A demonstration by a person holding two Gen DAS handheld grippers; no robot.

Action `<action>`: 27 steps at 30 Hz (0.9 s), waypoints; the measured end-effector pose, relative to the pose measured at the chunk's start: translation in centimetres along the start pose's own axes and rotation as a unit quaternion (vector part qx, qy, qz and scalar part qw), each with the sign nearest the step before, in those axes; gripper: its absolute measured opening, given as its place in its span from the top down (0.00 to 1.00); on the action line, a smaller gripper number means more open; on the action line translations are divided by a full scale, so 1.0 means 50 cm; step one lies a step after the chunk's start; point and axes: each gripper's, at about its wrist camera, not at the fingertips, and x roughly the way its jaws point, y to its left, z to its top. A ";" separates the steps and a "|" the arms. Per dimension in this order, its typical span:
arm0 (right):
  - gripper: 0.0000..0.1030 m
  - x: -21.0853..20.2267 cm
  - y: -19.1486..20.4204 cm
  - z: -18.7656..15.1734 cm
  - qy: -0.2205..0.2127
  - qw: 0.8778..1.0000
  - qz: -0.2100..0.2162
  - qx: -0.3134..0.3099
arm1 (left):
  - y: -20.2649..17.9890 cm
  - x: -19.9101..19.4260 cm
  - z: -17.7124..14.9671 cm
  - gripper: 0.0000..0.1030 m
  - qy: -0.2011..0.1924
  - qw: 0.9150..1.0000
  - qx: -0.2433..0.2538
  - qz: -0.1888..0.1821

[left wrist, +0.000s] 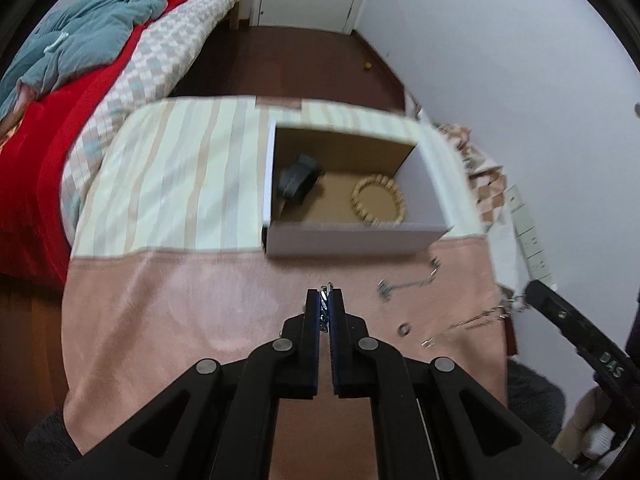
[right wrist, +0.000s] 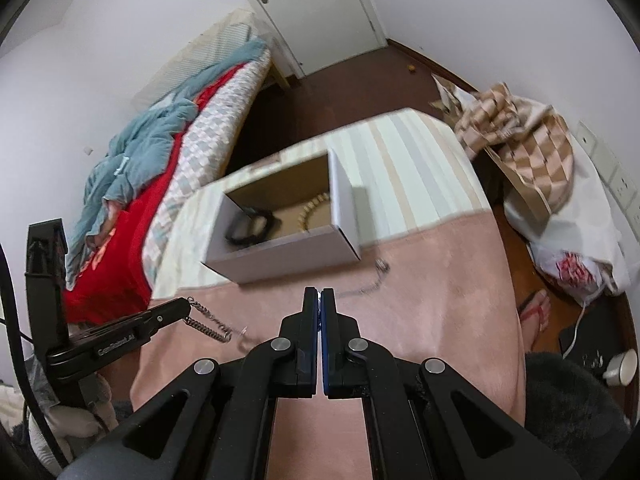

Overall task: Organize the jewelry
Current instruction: 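Lower both chains into the white box and open both tools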

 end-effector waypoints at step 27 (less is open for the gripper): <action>0.99 0.259 0.119 0.288 0.085 0.989 0.030 -0.114 | 0.043 0.154 0.175 0.95 0.068 0.997 -0.035 -0.022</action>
